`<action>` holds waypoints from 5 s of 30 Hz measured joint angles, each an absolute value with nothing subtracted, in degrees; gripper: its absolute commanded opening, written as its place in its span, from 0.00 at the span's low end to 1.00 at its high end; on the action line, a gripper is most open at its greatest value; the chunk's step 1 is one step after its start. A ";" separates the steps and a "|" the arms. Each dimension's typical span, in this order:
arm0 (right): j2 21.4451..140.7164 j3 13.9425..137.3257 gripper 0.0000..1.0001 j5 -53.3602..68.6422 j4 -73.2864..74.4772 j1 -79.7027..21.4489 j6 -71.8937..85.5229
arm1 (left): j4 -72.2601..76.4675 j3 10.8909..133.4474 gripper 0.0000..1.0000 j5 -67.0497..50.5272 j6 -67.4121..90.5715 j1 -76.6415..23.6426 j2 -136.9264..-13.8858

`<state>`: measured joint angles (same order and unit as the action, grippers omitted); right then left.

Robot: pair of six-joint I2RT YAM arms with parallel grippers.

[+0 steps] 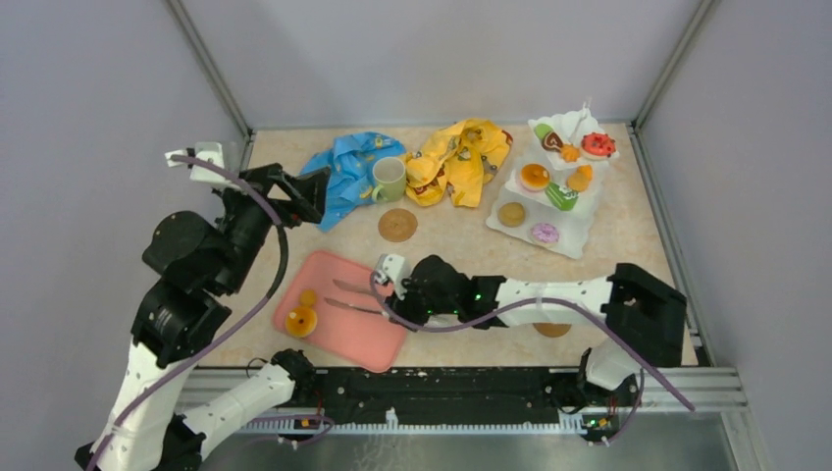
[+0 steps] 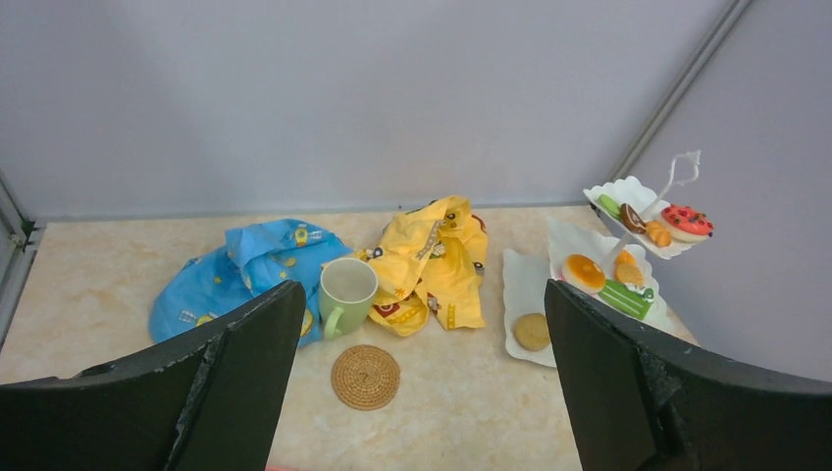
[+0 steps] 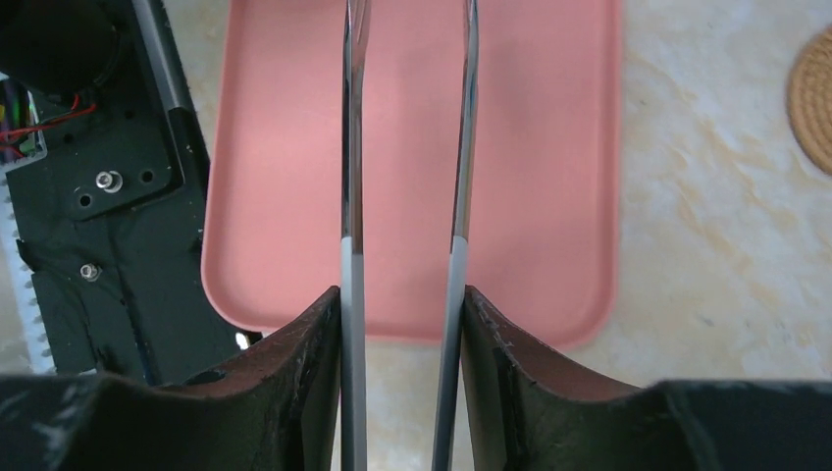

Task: Serve the afternoon tea
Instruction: Adjust the dessert on the tray, then pick up the desert from the tray.

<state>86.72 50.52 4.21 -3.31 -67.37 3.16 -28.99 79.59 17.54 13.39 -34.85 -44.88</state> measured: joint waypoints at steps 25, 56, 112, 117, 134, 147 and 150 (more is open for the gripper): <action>106.59 69.47 0.51 7.40 -0.99 -74.28 -10.83 | -37.19 77.19 0.99 17.43 13.43 -34.85 -37.87; 98.08 66.02 0.48 -1.89 11.25 -74.52 -10.98 | -36.82 74.98 0.99 17.61 13.61 -34.85 -37.26; 91.70 63.68 0.55 -4.10 23.81 -73.91 -7.99 | -29.98 47.75 0.99 8.45 16.75 -17.39 -45.52; 93.01 63.86 0.55 -2.83 22.65 -73.03 -7.99 | -29.47 46.09 0.99 6.42 16.62 -16.47 -45.52; 96.42 65.06 0.40 -0.78 19.73 -71.75 -8.54 | -28.10 43.81 0.99 4.36 16.51 -15.35 -45.45; 85.19 64.73 0.38 -3.57 23.81 -71.46 -1.63 | -27.24 41.58 0.99 3.36 15.49 -15.33 -40.05; 80.09 64.12 0.37 -4.78 25.17 -70.78 0.82 | -27.27 41.54 0.99 2.74 15.44 -15.33 -38.70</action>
